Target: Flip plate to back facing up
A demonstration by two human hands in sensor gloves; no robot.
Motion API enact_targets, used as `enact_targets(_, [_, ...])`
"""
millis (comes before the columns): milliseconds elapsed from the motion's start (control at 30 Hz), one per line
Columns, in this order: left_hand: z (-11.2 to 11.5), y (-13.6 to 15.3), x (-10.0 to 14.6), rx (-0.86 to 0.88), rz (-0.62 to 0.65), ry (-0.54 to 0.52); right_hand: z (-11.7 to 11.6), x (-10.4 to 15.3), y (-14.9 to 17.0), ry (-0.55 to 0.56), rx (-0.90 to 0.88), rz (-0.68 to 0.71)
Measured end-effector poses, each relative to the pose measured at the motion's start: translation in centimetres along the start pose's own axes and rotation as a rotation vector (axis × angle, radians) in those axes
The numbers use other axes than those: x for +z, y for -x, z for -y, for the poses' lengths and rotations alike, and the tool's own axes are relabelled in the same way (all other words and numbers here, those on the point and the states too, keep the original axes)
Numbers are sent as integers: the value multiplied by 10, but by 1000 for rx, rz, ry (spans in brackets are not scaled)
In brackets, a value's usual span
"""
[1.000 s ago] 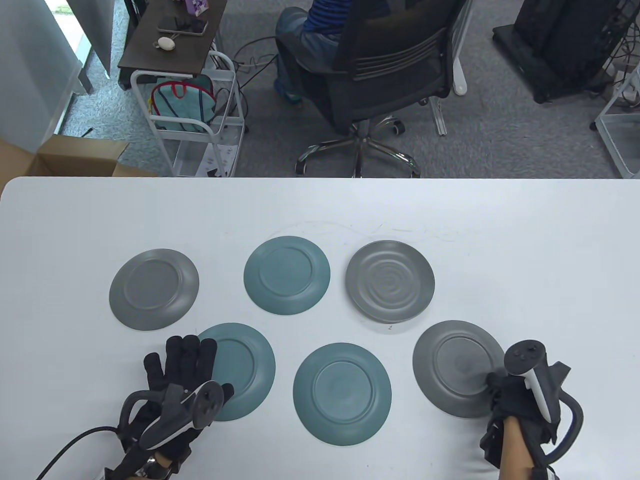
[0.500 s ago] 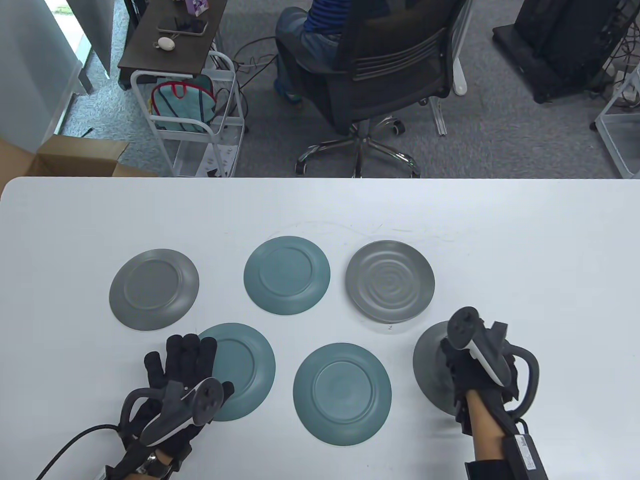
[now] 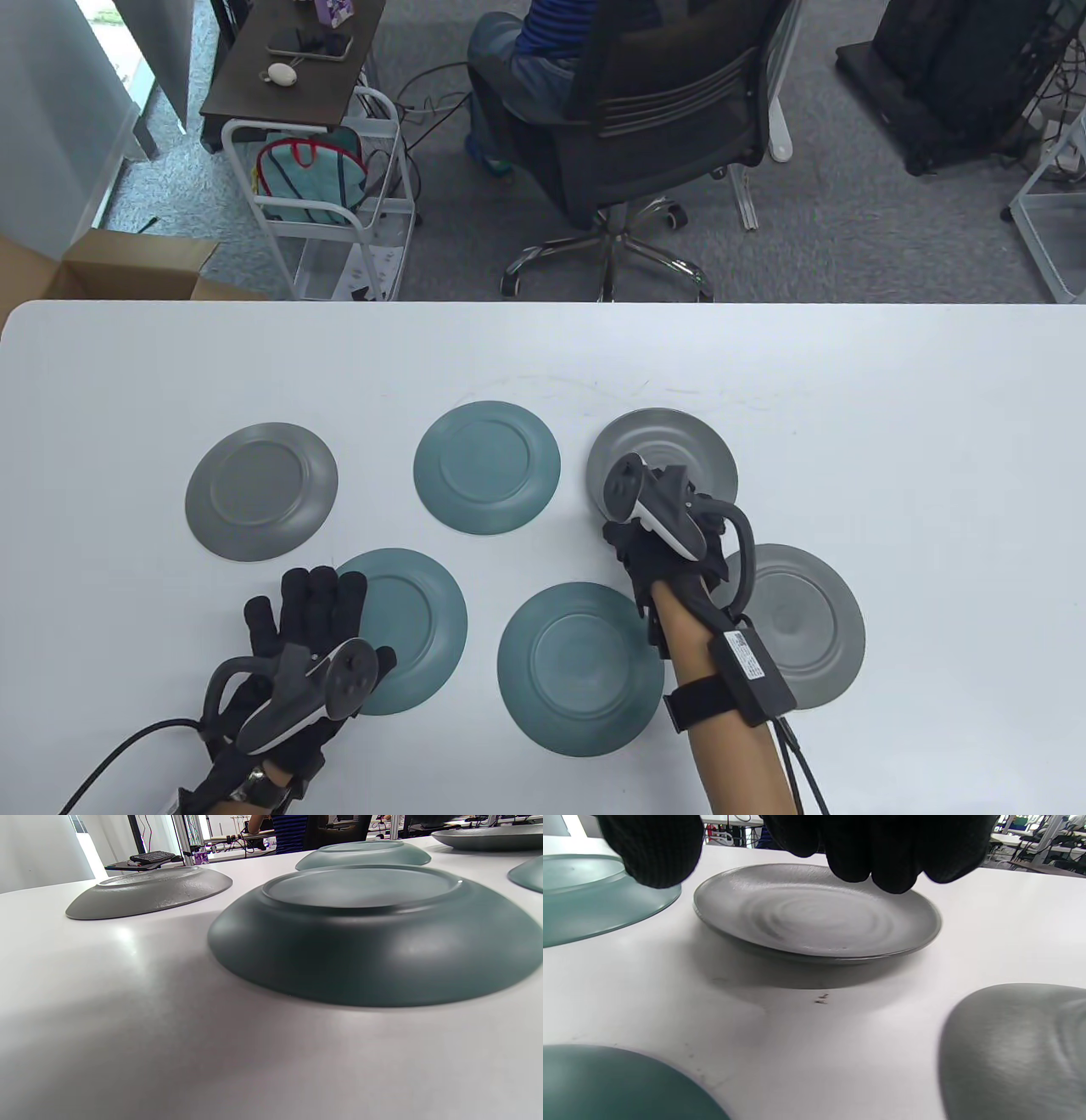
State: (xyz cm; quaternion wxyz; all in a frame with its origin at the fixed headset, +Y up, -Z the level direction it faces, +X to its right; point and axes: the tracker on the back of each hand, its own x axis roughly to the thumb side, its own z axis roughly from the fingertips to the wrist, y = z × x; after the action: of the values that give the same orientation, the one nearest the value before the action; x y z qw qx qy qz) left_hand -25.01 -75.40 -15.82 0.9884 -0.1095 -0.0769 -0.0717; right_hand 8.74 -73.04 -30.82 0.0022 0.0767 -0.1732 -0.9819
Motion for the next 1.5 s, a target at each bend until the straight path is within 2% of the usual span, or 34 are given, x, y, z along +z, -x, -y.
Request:
enact_targets(167, [0, 1, 0, 7, 2, 1, -10, -17, -14, -40, 25, -12])
enact_targets(400, [1, 1, 0, 12, 8, 4, -25, -30, -16, -71, 23, -26])
enact_targets(567, [1, 1, 0, 13, 7, 6, -29, -33, -17, -37, 68, -31])
enact_targets(767, [1, 1, -1, 12, 6, 9, -28, -34, -25, 22, 120, -21])
enact_targets(1200, [0, 3, 0, 41, 19, 10, -28, -34, -31, 3, 165, 17])
enact_targets(1500, [2, 5, -1, 70, 19, 28, -13, -28, -14, 5, 15, 55])
